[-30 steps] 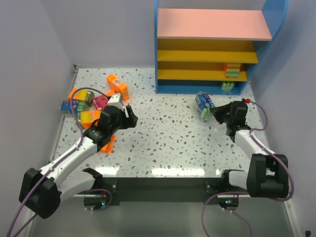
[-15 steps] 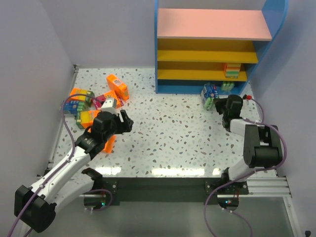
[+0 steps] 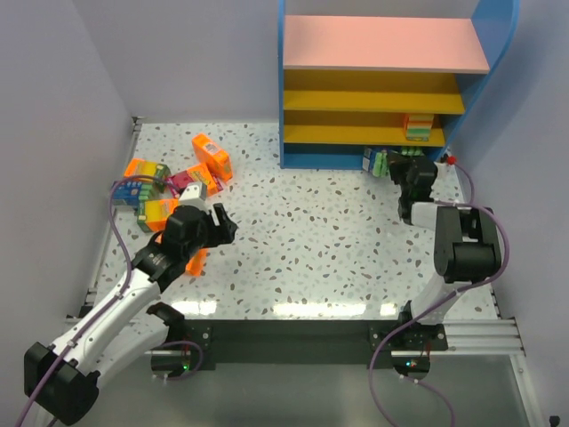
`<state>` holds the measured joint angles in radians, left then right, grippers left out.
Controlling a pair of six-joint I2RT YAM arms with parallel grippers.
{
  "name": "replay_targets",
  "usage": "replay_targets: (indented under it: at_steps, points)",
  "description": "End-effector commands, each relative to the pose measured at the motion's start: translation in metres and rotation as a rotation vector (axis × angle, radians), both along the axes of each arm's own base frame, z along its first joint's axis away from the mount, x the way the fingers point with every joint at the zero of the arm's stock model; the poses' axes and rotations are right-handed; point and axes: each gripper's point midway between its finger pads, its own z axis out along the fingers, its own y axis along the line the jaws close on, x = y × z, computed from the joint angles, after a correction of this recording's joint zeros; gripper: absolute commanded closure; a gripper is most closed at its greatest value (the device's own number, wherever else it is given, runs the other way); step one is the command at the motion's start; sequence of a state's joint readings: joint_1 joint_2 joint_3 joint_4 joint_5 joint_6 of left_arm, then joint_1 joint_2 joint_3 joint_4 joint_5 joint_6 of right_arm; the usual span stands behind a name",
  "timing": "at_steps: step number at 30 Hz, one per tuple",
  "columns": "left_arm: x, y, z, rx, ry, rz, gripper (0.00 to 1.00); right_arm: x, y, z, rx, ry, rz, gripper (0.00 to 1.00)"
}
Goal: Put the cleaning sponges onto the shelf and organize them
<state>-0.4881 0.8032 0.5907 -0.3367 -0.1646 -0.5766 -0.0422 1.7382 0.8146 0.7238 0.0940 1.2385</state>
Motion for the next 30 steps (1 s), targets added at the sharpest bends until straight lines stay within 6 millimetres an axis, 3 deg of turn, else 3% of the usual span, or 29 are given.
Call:
replay_targets:
  at_steps: [1, 4, 5, 11, 14, 21, 27, 30]
  points:
    - [-0.002, 0.003, 0.003, -0.014, -0.002, 0.021, 0.27, -0.006, -0.003, 0.018, 0.013, -0.076, -0.02, 1.0]
    - [-0.002, 0.002, 0.001, -0.014, 0.005, 0.018, 0.27, -0.022, -0.001, 0.026, 0.014, -0.1, -0.014, 1.0]
    - [-0.002, 0.002, 0.001, -0.012, 0.006, 0.017, 0.27, -0.025, 0.0, 0.037, 0.012, -0.124, -0.014, 1.0]
    - [0.001, -0.002, 0.0, -0.018, 0.008, 0.004, 0.27, -0.024, -0.005, 0.044, -0.021, -0.107, -0.03, 1.0]
    - [0.001, -0.003, 0.0, -0.02, 0.011, 0.003, 0.27, -0.016, -0.006, 0.033, -0.016, -0.085, -0.034, 1.0]
    - [-0.001, 0.0, -0.002, -0.006, 0.012, 0.004, 0.27, 0.011, -0.003, -0.028, 0.037, -0.011, -0.035, 1.0]
    - [0.0, 0.002, 0.002, 0.001, 0.008, 0.012, 0.27, 0.026, 0.002, -0.043, 0.049, -0.004, -0.05, 1.0]
    - [0.001, 0.002, 0.006, 0.002, 0.0, 0.014, 0.27, 0.035, 0.001, -0.04, 0.067, -0.023, -0.069, 1.0]
